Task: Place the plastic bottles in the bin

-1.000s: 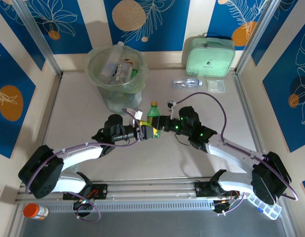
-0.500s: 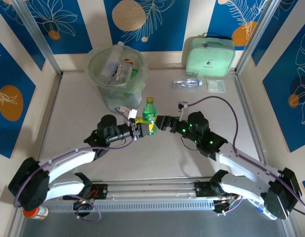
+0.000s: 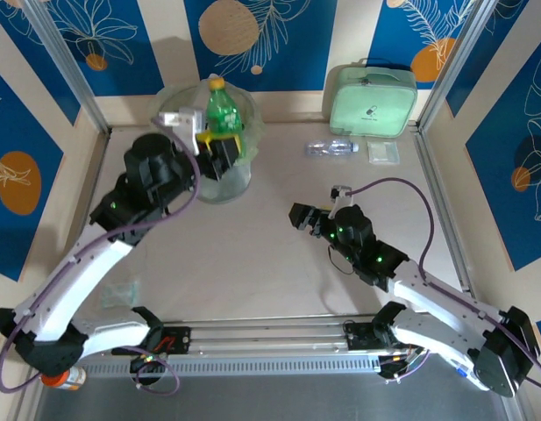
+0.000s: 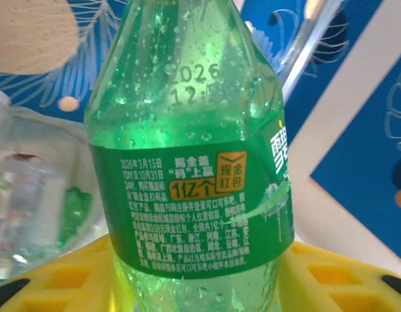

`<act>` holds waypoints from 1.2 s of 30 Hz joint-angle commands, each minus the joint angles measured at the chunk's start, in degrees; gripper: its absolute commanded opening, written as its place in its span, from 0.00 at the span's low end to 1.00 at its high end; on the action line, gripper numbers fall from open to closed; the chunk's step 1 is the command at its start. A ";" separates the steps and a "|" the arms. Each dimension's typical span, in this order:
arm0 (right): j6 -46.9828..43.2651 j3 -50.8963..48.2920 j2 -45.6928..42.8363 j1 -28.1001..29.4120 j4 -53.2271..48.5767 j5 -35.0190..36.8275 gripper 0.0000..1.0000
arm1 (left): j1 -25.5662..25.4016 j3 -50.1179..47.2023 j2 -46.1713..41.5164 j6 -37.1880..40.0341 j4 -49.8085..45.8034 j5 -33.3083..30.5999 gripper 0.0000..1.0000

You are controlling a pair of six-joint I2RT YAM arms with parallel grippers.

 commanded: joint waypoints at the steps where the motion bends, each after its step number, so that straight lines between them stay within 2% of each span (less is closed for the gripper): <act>1: -1.58 1.54 2.60 1.42 1.65 1.99 0.97 | 5.60 10.12 7.87 3.76 -15.75 -0.76 0.51; 3: -2.67 2.14 4.65 2.82 2.12 3.23 0.97 | 9.36 17.14 12.65 3.94 -20.17 2.61 0.51; 7: -5.78 3.72 7.62 5.31 2.44 6.19 0.96 | 11.75 27.87 19.77 10.05 -28.72 -1.20 0.51; 10: -6.78 4.50 9.17 6.22 2.62 6.21 0.96 | 15.01 30.08 22.67 10.78 -29.82 -2.40 0.51; 13: -8.09 4.65 9.68 7.16 3.60 5.76 0.96 | 18.81 32.27 25.16 10.09 -29.32 0.53 0.51; 19: -9.97 4.95 10.38 7.98 4.21 5.85 0.95 | 22.08 43.56 34.32 13.45 -34.24 0.24 0.49; 21: -10.26 5.21 10.81 8.10 4.22 5.65 0.95 | 22.78 43.82 35.45 13.38 -34.15 0.65 0.49; 25: -10.58 5.99 12.17 8.27 3.78 6.07 0.95 | 21.94 43.46 37.51 16.31 -34.50 6.46 0.48; 28: -10.75 6.53 13.02 8.32 3.43 6.34 0.95 | 20.54 39.48 37.03 19.76 -32.83 4.03 0.47; 32: -10.73 6.75 13.30 8.36 2.95 6.44 0.95 | 20.01 27.02 32.90 22.76 -25.83 -1.25 0.48; 34: -10.70 6.69 13.12 8.36 3.07 6.43 0.95 | 20.03 25.03 32.41 23.87 -25.60 -3.69 0.48; 36: -10.64 6.73 13.12 8.42 3.07 6.37 0.95 | 19.97 24.05 32.09 24.09 -25.76 -3.42 0.48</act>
